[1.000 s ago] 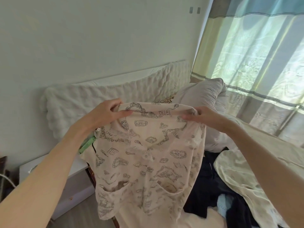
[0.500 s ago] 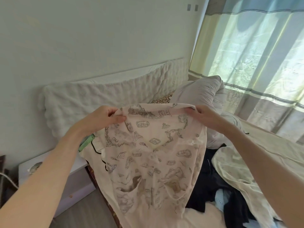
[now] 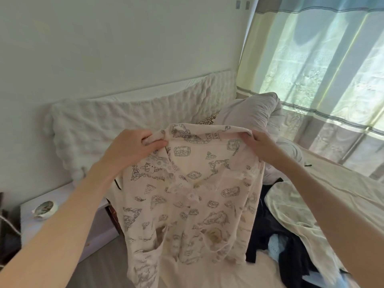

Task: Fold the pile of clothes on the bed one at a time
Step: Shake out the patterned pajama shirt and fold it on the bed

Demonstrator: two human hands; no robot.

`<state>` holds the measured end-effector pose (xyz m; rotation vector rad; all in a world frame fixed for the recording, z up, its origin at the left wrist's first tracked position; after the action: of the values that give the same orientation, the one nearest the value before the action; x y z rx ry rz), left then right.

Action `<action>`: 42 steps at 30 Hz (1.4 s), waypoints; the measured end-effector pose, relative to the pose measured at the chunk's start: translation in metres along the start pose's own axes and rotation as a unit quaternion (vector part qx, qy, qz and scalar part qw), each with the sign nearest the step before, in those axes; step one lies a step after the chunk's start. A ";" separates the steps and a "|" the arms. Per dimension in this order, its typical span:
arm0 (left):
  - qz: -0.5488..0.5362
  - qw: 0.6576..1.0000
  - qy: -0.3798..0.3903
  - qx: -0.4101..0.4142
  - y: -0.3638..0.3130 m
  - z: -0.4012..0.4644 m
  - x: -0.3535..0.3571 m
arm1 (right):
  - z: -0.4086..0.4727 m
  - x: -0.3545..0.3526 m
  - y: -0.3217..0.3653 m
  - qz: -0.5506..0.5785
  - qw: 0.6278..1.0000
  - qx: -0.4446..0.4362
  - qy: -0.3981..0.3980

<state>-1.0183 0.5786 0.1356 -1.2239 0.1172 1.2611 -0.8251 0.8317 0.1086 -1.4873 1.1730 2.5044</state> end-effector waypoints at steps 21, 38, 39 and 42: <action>-0.123 0.987 -0.016 -0.098 0.028 -0.023 0.015 | -0.039 0.014 -0.025 -0.088 0.993 0.081 -0.021; -0.127 0.974 0.039 -0.184 0.047 -0.028 0.030 | -0.035 0.012 -0.018 0.100 0.990 0.097 -0.009; -0.145 0.970 0.063 -0.185 0.044 -0.027 0.036 | -0.036 0.017 -0.016 0.101 0.990 0.102 0.010; -0.169 0.959 0.134 -0.183 0.032 -0.028 0.050 | -0.034 0.033 -0.014 0.019 0.991 0.090 0.101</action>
<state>-1.0089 0.5842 0.0707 -1.6538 -0.1327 0.8342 -0.8128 0.8097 0.0657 -1.7138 1.4245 2.2396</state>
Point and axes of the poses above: each hand's wrist, its own z-axis towards the middle knuckle, its own x-axis out of the palm, y = z × x, the point moved 7 cm from there along z, towards the middle knuckle, and after that the axes turned 12 degrees about -z, right-handed, at the moved point
